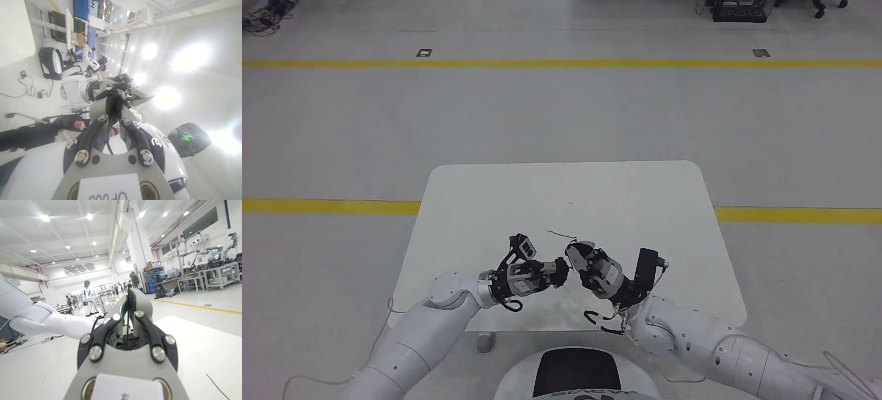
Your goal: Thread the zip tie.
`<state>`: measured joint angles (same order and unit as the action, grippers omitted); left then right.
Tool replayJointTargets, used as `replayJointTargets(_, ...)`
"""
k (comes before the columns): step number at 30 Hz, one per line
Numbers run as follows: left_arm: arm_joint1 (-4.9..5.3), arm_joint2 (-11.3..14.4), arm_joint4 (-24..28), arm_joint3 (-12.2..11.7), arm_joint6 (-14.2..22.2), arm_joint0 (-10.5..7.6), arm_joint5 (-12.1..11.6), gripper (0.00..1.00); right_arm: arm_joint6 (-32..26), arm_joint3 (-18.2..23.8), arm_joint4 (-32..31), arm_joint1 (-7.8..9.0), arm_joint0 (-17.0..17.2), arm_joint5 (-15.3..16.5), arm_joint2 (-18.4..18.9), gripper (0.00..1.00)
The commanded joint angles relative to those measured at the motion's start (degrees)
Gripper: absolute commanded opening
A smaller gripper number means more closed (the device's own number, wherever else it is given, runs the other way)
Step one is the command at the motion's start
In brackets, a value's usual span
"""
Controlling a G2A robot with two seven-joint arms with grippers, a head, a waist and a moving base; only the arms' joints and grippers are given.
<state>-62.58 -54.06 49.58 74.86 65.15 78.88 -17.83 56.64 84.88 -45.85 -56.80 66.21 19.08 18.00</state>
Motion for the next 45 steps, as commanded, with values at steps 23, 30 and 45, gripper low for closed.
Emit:
replayJointTargets(23,-5.86,-13.95,-19.5,6.7,6.55,9.43,-1.65,0.0,18.31,-5.61,-8.82,1.81,-2.55,0.41,-8.26,0.0)
replayJointTargets(30,-7.64,-15.25,-21.07,5.76,6.73,10.09,-1.65,0.0,16.92,-5.44,-8.06,1.16,-2.38,0.41,-8.26,0.0)
replayJointTargets(45,-9.16,-16.68,-21.79,5.07,8.02,10.46,-1.65,0.0,16.28,-5.85,-7.85,0.32,-1.8,0.41,-8.26,0.0)
